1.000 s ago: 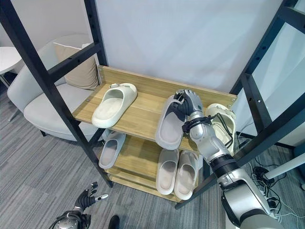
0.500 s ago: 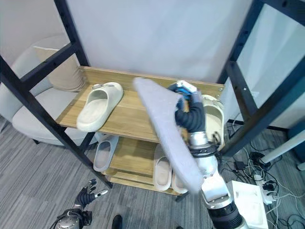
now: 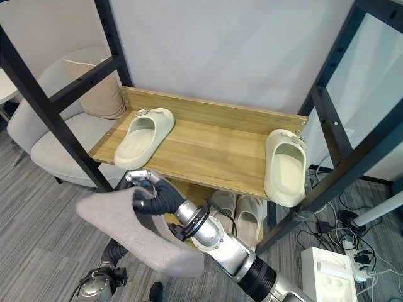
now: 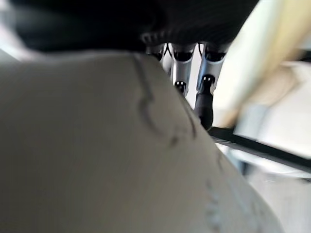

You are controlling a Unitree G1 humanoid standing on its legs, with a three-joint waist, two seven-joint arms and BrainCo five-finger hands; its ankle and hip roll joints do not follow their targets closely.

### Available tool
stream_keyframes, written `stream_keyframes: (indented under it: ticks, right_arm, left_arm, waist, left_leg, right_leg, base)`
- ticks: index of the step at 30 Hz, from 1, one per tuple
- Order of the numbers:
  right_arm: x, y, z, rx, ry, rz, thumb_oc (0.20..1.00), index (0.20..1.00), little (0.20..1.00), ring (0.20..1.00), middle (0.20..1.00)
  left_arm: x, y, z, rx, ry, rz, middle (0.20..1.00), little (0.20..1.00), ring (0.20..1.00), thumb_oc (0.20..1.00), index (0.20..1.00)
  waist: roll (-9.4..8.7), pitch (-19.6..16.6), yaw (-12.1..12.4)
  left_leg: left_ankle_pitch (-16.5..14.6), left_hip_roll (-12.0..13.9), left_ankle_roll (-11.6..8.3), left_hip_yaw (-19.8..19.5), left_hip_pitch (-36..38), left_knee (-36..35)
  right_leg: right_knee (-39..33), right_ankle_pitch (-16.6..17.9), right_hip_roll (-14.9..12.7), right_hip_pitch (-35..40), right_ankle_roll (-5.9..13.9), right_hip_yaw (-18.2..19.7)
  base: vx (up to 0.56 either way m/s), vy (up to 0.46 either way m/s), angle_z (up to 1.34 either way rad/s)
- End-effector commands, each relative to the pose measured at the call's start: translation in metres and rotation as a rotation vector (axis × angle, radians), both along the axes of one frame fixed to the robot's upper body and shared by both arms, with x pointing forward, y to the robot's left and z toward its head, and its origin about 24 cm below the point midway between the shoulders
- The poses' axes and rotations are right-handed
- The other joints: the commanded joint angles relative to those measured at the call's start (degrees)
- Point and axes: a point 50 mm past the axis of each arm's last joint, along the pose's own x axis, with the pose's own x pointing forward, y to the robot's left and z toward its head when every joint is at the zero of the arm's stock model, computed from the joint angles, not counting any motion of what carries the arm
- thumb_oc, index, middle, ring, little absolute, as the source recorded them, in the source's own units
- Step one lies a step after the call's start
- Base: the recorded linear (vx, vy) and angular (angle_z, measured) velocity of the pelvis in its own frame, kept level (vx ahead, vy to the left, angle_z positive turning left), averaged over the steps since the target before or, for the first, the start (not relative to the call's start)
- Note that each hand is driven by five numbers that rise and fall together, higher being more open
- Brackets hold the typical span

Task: Arrange the slippers neatly on the shoe rack.

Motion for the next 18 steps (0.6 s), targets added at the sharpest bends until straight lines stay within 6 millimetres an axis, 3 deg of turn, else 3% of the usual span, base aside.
stream_keyframes:
  ticks: [1, 4, 8, 9, 12, 14, 16, 18]
  right_arm:
    - [0.012, -0.006, 0.025, -0.105, -0.306, -0.114, 0.2, 0.2, 0.2, 0.2, 0.2]
    - [0.023, -0.013, 0.017, -0.206, -0.381, -0.194, 0.2, 0.2, 0.2, 0.2, 0.2]
    - [0.051, -0.02, 0.021, -0.31, -0.514, -0.348, 0.2, 0.2, 0.2, 0.2, 0.2]
    - [0.07, -0.02, 0.042, -0.305, -0.604, -0.436, 0.2, 0.2, 0.2, 0.2, 0.2]
    - [0.091, -0.026, 0.073, -0.319, -0.747, -0.559, 0.2, 0.2, 0.2, 0.2, 0.2]
    - [0.098, -0.03, 0.082, -0.342, -0.797, -0.597, 0.2, 0.2, 0.2, 0.2, 0.2]
    - [0.116, -0.053, 0.119, -0.434, -0.977, -0.736, 0.2, 0.2, 0.2, 0.2, 0.2]
    - [0.13, -0.08, 0.141, -0.491, -1.039, -0.856, 0.2, 0.2, 0.2, 0.2, 0.2]
  left_arm:
    - [0.035, 0.014, 0.03, 0.079, -0.177, 0.004, 1.0, 1.0, 1.0, 1.0, 1.0]
    - [0.038, 0.017, 0.036, 0.099, -0.205, -0.003, 1.0, 1.0, 1.0, 1.0, 1.0]
    - [0.058, 0.011, 0.055, 0.105, -0.302, -0.041, 1.0, 1.0, 1.0, 1.0, 1.0]
    - [0.078, 0.002, 0.068, 0.085, -0.367, -0.061, 1.0, 1.0, 1.0, 1.0, 1.0]
    - [0.101, -0.01, 0.092, 0.054, -0.472, -0.091, 1.0, 1.0, 1.0, 1.0, 1.0]
    - [0.108, -0.013, 0.1, 0.043, -0.509, -0.097, 1.0, 1.0, 1.0, 1.0, 1.0]
    - [0.124, -0.027, 0.132, 0.001, -0.649, -0.129, 1.0, 1.0, 1.0, 1.0, 1.0]
    - [0.131, -0.036, 0.152, -0.024, -0.736, -0.157, 1.0, 1.0, 1.0, 1.0, 1.0]
  waist:
    - [-0.15, 3.88, 2.57]
    - [-0.17, 5.36, 3.51]
    - [0.18, 11.06, 5.44]
    - [0.68, 14.34, 6.26]
    - [1.33, 17.02, 6.83]
    - [1.44, 17.17, 6.95]
    - [1.85, 17.79, 6.92]
    - [2.25, 17.43, 6.4]
  left_leg:
    - [-5.76, 1.15, 0.88, 1.76, 3.49, -0.05]
    - [-5.48, 1.28, 0.92, 1.18, 2.96, 0.22]
    - [-5.18, 1.55, 0.98, -1.12, -1.87, 3.97]
    - [-4.74, 1.43, 0.75, -2.51, -6.83, 7.24]
    - [-4.51, 0.61, 0.63, -4.28, -14.81, 12.4]
    - [-4.68, 0.09, 0.65, -4.88, -18.13, 14.69]
    - [-6.72, -1.01, 0.7, -6.48, -27.76, 22.6]
    - [-8.78, -1.54, 0.91, -7.39, -35.74, 29.48]
  right_leg:
    - [2.43, -3.13, -2.2, 0.98, 1.38, -0.74]
    - [3.26, -3.33, -2.24, 0.57, 1.4, -1.22]
    - [7.28, -3.99, -2.63, -3.17, 1.11, -1.74]
    - [10.1, -4.18, -3.17, -7.07, 0.72, -1.7]
    - [15.45, -4.58, -3.85, -14.24, 0.0, -1.06]
    - [17.58, -4.93, -4.12, -17.21, -0.16, -0.73]
    - [25.32, -7.47, -4.61, -25.98, -0.72, 0.61]
    - [32.17, -9.63, -4.99, -33.96, -1.36, 2.44]
  base:
    - [-0.05, -0.006, 0.22]
    - [-0.06, -0.011, 0.15]
    - [-0.24, -0.042, 0.15]
    - [-0.39, -0.036, 0.29]
    - [-0.29, -0.005, 0.19]
    - [-0.17, 0.019, 0.21]
    - [-0.25, 0.087, 0.36]
    - [-0.15, 0.127, 0.33]
